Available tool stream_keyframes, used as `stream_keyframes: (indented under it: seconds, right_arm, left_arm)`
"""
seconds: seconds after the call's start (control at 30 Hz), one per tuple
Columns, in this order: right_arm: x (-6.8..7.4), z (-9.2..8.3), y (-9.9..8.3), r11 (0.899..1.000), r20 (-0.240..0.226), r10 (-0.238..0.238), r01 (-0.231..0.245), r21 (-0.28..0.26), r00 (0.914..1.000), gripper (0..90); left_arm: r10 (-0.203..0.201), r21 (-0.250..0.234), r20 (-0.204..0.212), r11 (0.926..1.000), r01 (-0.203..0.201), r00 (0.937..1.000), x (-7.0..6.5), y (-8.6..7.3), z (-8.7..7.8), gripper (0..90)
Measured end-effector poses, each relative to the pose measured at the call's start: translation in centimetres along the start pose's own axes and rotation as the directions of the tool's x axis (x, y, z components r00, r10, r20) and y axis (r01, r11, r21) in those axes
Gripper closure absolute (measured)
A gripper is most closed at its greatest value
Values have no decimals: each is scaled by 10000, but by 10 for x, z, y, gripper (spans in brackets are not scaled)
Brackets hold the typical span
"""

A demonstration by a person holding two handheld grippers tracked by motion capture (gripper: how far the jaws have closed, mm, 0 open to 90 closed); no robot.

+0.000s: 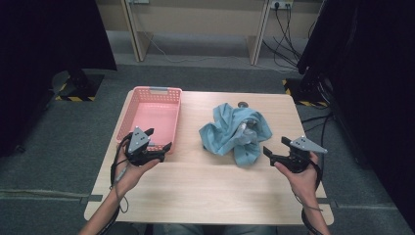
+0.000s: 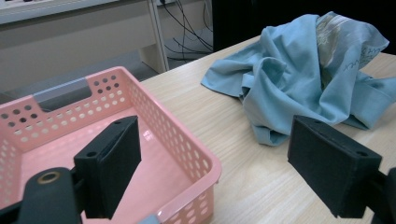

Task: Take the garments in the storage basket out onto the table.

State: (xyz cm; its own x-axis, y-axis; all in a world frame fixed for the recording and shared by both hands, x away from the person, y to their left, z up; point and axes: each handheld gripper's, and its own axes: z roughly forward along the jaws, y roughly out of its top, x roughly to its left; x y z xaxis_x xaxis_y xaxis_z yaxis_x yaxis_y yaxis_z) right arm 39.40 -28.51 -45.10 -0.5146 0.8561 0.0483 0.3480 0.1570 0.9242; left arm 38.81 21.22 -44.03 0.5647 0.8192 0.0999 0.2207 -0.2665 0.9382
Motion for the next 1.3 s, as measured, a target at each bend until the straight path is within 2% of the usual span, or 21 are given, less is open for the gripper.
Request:
stream_keyframes:
  seconds: [0.63,1.3]
  right_arm:
    - [-6,-23,-10,10000,227,64,-63,-39,9997,128]
    - [-10,-45,-25,9994,483,317,-309,-169,9983,125]
  left_arm:
    - [-539,-75,-516,9985,536,9972,13,-25,-28,162]
    - [-914,-119,-798,9958,908,9926,17,-44,-45,161]
